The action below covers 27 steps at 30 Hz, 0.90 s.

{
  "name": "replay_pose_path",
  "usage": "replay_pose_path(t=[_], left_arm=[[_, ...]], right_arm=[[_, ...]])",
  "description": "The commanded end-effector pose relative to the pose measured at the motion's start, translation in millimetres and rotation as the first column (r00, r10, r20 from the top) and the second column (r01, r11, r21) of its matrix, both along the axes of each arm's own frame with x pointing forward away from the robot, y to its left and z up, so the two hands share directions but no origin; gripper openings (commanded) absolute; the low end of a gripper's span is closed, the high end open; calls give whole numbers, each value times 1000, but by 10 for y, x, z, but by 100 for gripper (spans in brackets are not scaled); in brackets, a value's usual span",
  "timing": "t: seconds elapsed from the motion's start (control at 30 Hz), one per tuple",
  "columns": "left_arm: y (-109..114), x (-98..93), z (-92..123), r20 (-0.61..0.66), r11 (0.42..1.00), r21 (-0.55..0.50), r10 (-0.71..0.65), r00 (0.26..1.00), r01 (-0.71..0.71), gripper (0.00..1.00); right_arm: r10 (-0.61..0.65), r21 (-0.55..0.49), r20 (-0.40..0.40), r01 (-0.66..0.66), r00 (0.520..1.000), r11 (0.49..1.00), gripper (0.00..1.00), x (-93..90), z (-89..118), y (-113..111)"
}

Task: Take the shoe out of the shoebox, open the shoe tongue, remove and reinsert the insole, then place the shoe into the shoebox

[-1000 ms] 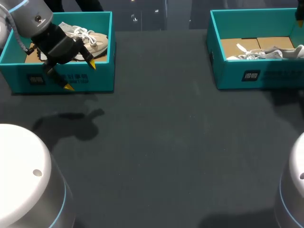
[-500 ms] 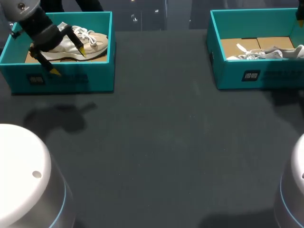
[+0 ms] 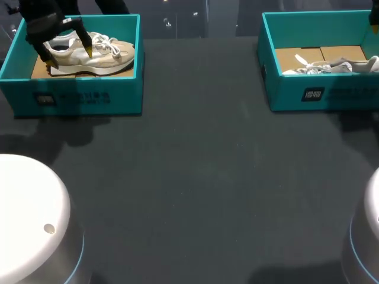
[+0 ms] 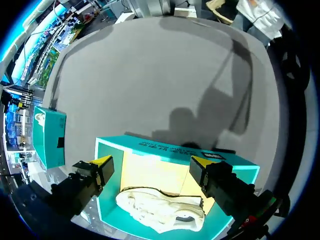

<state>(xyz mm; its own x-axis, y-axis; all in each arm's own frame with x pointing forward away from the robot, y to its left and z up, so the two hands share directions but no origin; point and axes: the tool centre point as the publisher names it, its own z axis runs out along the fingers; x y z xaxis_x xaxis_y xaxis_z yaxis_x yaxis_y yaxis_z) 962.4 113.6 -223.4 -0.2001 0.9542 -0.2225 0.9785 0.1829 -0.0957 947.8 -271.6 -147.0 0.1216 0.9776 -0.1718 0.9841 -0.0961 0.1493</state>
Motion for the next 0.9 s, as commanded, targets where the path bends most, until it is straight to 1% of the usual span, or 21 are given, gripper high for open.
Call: replay_pose_path(t=[0.03,0.1,0.17,0.27,0.37,0.4,0.43,0.53,0.6,0.63,0.7,0.77,0.9], left_arm=[[-10,59,15,-29,1000,9,-9,1000,9,100],[-14,51,-5,-20,999,12,-34,999,35,100],[-12,110,-40,17,1000,21,-21,1000,21,100],[58,242,-48,29,999,18,-43,999,43,100],[156,421,-76,35,998,39,-57,998,56,100],[214,515,-90,35,997,50,-55,998,53,100],[243,560,-100,38,997,58,-61,997,59,100],[402,782,-168,56,992,99,-89,995,83,100],[506,892,-186,61,987,122,-110,992,102,100],[593,974,-185,67,982,137,-144,987,134,100],[706,1096,-172,83,976,156,-167,982,153,100],[822,1219,-98,78,980,160,-136,988,123,100],[822,1219,-98,78,980,160,-136,988,123,100]], right_arm=[[-1,-1,2,1,1000,1000,100,-9,-3,2],[-1,-1,2,1,1000,1000,100,-9,-3,2],[-1,-1,2,1,1000,1000,100,-9,-3,2],[-1,-1,2,1,1000,1000,100,-9,-3,2],[-1,-1,2,1,1000,1000,100,-9,-3,2],[-1,-1,2,1,1000,1000,100,-9,-3,2],[-1,-1,2,1,1000,1000,100,-9,-3,2],[-1,-1,2,1,1000,1000,100,-9,-3,2],[-1,-1,2,1,1000,1000,100,-9,-3,2],[-1,-1,2,1,1000,1000,100,-9,-3,2],[-1,-1,2,1,1000,1000,100,-9,-3,2],[-1,-1,2,1,1000,1000,100,-9,-3,2],[-1,-1,2,1,1000,1000,100,-9,-3,2]])
